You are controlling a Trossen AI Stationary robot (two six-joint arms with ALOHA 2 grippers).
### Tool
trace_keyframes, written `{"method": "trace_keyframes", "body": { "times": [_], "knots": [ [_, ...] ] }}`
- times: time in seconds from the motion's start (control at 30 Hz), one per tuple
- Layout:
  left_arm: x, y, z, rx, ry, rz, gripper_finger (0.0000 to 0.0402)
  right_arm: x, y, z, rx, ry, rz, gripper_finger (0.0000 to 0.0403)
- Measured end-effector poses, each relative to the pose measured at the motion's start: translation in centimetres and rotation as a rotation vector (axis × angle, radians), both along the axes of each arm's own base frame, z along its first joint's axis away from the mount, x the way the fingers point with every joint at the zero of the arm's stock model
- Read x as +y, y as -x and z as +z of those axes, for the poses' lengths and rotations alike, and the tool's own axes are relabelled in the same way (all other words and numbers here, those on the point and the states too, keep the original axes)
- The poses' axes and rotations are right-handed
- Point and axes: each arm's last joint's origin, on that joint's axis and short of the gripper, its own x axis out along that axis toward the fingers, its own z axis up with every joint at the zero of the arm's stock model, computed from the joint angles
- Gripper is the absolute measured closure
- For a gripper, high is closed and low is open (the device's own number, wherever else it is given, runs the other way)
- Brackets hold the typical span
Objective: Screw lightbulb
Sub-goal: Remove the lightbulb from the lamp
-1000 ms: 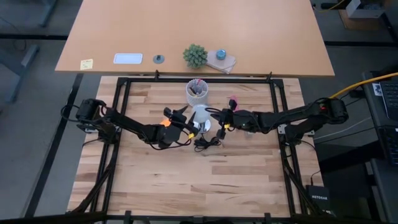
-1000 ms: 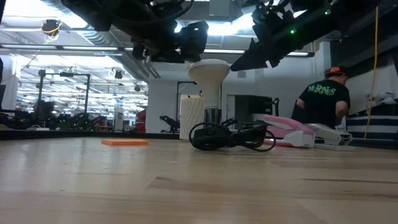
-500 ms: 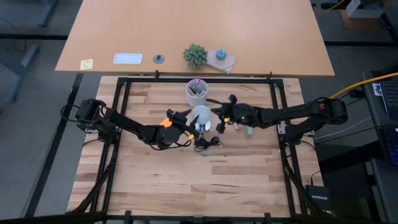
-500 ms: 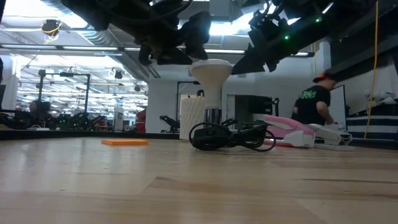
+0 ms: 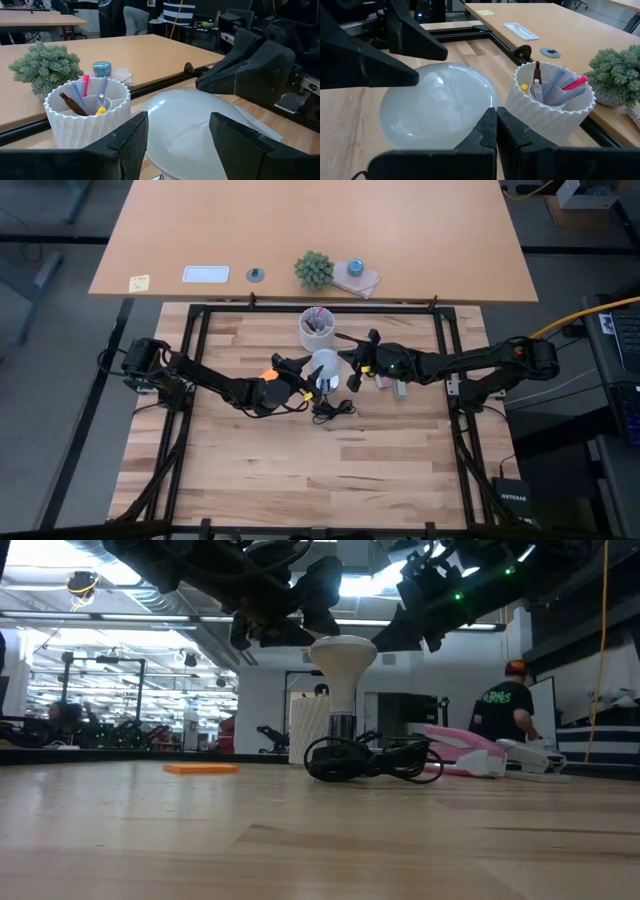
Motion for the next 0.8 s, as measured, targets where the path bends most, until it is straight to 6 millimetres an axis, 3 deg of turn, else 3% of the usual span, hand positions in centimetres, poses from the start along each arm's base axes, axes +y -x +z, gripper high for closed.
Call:
{"method": "trace_keyframes", "body": {
  "times": [0.3,0.6,0.8],
  "knots": [
    [0.00,0.01,-0.02,-0.013,0.013,0.003,0.0196,0.07,-0.03,0.05,-0.005,-0.001,0.007,0.0400],
    [0.03,0.00,-0.02,-0.013,0.013,0.004,0.0196,0.55,-0.38,0.77,-0.083,-0.017,0.168,0.0400],
    [0.01,0.00,-0.01,-0.014,0.013,0.004,0.0196,0.59,-0.30,0.43,-0.048,-0.029,0.186,0.0400]
  ]
}}
